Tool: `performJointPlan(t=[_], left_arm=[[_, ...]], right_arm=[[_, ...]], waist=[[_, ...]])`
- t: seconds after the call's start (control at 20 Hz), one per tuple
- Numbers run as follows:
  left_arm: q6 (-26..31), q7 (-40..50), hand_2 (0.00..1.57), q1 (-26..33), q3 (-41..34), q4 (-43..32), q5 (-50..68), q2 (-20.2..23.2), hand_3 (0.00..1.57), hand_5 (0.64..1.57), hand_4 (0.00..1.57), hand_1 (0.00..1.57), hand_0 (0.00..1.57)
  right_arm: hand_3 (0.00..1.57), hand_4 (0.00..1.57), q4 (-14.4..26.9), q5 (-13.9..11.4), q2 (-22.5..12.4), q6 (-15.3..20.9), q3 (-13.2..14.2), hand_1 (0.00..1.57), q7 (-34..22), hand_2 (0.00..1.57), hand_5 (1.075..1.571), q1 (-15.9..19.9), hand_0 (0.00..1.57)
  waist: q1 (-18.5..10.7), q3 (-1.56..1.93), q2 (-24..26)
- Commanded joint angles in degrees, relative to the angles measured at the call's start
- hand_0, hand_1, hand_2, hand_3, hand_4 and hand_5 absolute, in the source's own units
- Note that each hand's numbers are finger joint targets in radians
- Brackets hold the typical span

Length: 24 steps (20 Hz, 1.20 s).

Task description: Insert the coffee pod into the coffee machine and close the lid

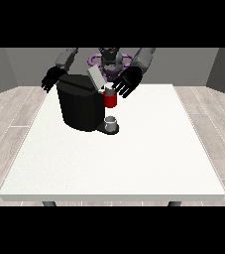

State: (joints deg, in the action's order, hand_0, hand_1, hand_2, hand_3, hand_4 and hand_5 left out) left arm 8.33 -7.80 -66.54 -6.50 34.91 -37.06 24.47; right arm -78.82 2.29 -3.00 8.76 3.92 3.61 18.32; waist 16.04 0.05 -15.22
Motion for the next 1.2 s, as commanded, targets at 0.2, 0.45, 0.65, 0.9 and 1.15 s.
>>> performJointPlan(t=[0.2, 0.45, 0.65, 0.9, 1.15], left_arm=[[1.2, 1.3, 1.17, -0.9, 1.4, 1.0, -1.4, -1.5, 1.0, 1.571, 0.46, 1.13, 1.13], [-0.5, -2.5, 1.12, 0.7, 0.9, -0.6, -2.6, 2.2, 0.95, 1.571, 0.38, 1.07, 1.07], [-1.4, -1.1, 1.12, 0.1, 0.6, -0.1, -2.7, 0.6, 0.97, 1.571, 0.36, 1.07, 1.07], [0.6, -2.7, 0.81, 1.8, 3.4, -0.1, -5.0, 0.5, 0.64, 1.571, 0.24, 0.57, 0.57], [2.4, -1.3, 0.0, 1.7, 3.9, -1.0, -6.0, 0.7, 0.0, 1.571, 0.0, 0.0, 0.0]], right_arm=[[0.0, 0.34, 3.8, 0.3, 0.1, 1.3, 2.0, 0.0, 2.5, 0.0, 1.571, 1.6, 0.0], [0.0, 0.43, -0.5, -2.1, 2.0, 2.8, -1.7, 0.0, 1.0, 0.0, 1.571, 0.0, 0.0], [0.0, 0.46, 0.0, 0.1, 0.5, 0.7, 0.0, 0.0, 0.3, 0.0, 1.571, 0.8, 0.0], [0.0, 0.45, 0.6, -0.2, 0.1, -0.3, -0.5, 0.0, 0.9, 0.0, 1.571, -2.1, 0.0], [0.0, 0.37, 0.3, 0.2, 1.5, 0.6, -0.6, 0.0, 1.4, 0.0, 1.571, -1.7, 0.0]], waist=[[-2.2, -0.02, -0.1], [-0.8, -0.05, -1.2], [0.0, -0.04, -0.4], [0.3, -0.02, 0.7], [-0.1, -0.03, 1.4]])
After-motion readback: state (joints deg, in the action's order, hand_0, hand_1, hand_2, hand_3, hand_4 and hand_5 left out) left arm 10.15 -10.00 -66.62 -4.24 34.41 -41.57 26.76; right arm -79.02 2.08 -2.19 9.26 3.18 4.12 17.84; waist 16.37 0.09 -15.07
